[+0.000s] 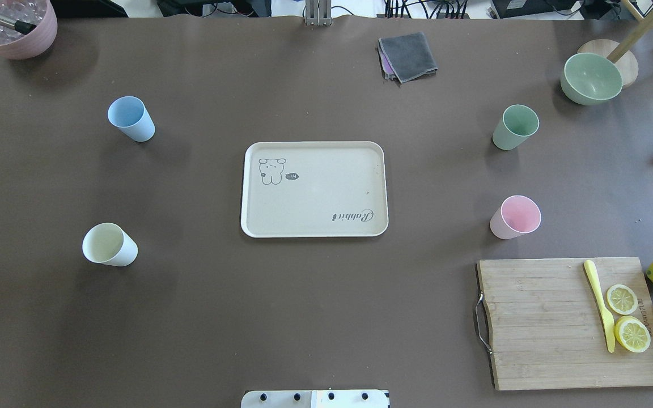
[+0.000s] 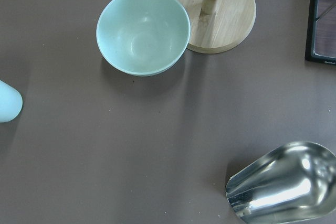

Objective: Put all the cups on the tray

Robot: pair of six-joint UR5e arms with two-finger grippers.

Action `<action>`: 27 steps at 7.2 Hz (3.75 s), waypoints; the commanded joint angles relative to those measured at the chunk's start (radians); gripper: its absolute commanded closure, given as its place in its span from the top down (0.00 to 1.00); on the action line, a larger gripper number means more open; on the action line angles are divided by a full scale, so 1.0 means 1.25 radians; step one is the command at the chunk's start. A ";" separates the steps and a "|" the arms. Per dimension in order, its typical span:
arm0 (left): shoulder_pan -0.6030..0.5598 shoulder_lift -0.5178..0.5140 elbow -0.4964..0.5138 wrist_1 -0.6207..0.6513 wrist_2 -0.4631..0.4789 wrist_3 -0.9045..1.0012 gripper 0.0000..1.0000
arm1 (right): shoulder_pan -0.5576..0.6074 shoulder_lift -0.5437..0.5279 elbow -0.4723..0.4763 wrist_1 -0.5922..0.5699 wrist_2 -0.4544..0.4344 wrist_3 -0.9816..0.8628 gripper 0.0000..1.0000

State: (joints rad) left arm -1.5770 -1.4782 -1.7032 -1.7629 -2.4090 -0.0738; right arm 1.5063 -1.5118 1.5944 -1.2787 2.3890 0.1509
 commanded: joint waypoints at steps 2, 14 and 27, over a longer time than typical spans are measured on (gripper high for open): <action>0.001 0.040 0.003 -0.113 0.002 -0.001 0.98 | 0.006 -0.014 -0.008 -0.005 0.022 0.003 1.00; 0.062 0.044 -0.058 -0.187 -0.039 -0.174 0.98 | -0.027 -0.028 0.040 0.018 0.160 0.046 1.00; 0.379 -0.016 -0.115 -0.347 0.122 -0.643 0.98 | -0.474 0.056 0.119 0.017 -0.050 0.370 0.91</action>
State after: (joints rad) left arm -1.1030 -1.4976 -1.8468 -2.1967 -2.2565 -0.8774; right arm 0.9251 -1.4470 1.7559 -1.2578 2.3270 0.6080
